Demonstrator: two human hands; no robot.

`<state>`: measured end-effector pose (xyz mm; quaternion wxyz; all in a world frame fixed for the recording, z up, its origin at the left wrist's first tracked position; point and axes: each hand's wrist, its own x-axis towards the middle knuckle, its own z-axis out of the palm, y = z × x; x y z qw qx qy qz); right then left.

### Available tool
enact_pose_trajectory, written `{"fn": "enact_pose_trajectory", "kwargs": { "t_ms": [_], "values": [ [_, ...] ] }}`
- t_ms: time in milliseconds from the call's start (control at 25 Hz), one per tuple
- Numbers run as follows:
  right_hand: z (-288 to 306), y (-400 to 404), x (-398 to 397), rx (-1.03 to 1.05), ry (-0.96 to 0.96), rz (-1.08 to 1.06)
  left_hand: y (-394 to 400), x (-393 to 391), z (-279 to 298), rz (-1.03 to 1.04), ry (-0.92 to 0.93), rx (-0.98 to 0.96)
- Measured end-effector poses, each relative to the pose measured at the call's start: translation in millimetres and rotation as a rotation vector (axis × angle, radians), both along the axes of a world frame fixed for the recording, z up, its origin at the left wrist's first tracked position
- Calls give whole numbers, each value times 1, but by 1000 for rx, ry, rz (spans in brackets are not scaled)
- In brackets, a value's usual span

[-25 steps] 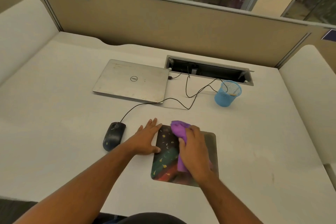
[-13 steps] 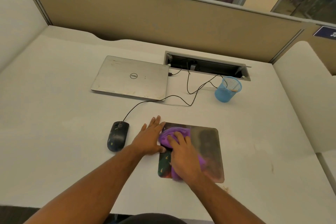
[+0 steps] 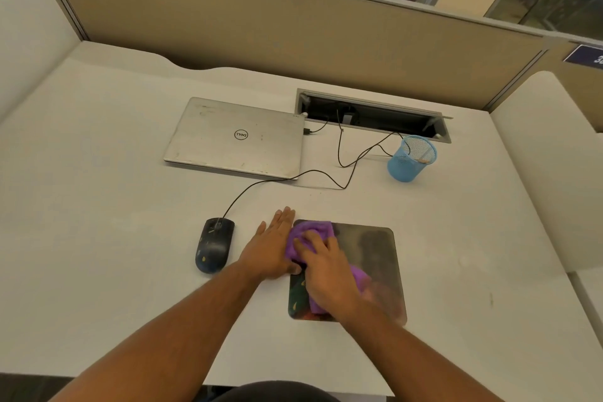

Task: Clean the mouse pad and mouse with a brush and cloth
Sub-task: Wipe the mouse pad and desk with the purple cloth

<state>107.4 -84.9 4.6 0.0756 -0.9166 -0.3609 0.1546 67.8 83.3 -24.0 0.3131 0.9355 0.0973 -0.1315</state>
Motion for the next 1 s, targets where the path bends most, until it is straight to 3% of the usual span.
{"fn": "enact_pose_trajectory", "kwargs": {
  "t_ms": [80,280,520,640,800,1000],
  "values": [
    [-7,-21,-6,6,-13,48,1,0,-3,-10,7,5],
    [-1,12,35,-32,3,-162,-1,2,-4,21,12,14],
    [-7,-14,-9,-24,-28,75,1,0,-4,-5,-12,10],
    [-11,-28,7,-28,-50,44,0,0,-2,-3,6,23],
    [8,14,50,-81,-78,-59,-2,2,2,17,25,24],
    [-3,-3,1,-77,-39,79,0,0,3,-9,13,21]
  ]
}}
